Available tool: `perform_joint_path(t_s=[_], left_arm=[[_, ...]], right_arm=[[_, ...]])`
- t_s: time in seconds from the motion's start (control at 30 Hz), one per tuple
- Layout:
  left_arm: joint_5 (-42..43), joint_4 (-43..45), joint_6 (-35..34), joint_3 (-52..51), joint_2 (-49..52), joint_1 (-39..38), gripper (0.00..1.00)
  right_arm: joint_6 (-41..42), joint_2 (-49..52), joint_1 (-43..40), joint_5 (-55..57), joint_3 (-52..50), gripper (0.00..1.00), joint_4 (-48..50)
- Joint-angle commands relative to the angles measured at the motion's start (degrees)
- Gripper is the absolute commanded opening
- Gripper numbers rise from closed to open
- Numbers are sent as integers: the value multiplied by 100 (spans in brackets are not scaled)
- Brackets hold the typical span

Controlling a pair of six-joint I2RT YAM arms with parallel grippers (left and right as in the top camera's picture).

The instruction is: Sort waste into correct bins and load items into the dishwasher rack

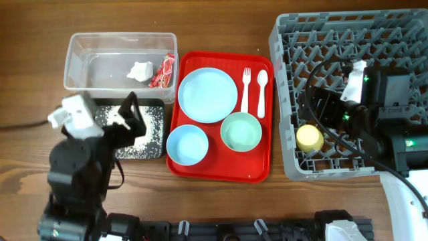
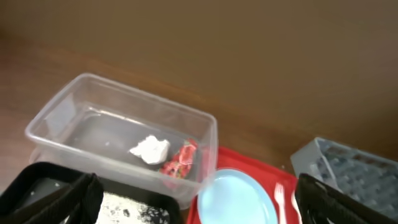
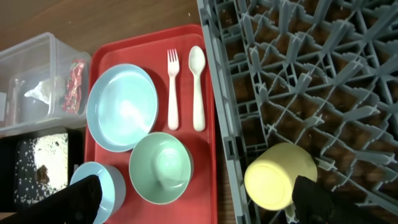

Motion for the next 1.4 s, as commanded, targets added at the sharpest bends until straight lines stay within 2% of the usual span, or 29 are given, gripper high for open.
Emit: perform_joint_path(t_s=[0.0, 0.17, 0.37, 0.4, 0.6, 1.3, 1.37], left_arm=[[109, 409, 31, -988, -1108, 422, 100], [155, 721, 28, -2144, -2306, 704, 100], [745, 1821, 31, -3668, -3370, 1005, 100], [758, 2175, 31, -3995, -3379, 1023, 100], [804, 2830, 2, -4776, -3394, 1023, 100], [844, 2691, -11, -4841, -3377, 1019, 100], [844, 2691, -11, -4841, -3377, 1019, 100]], right_arm=[[7, 17, -13, -57, 37, 100, 17], [7, 17, -13, -57, 37, 100, 17], [7, 17, -13, -57, 37, 100, 17], [7, 17, -13, -57, 37, 100, 17], [4, 17, -13, -57, 37, 100, 17], [24, 17, -13, 13, 37, 100, 48], [544, 17, -13, 2, 37, 100, 581]])
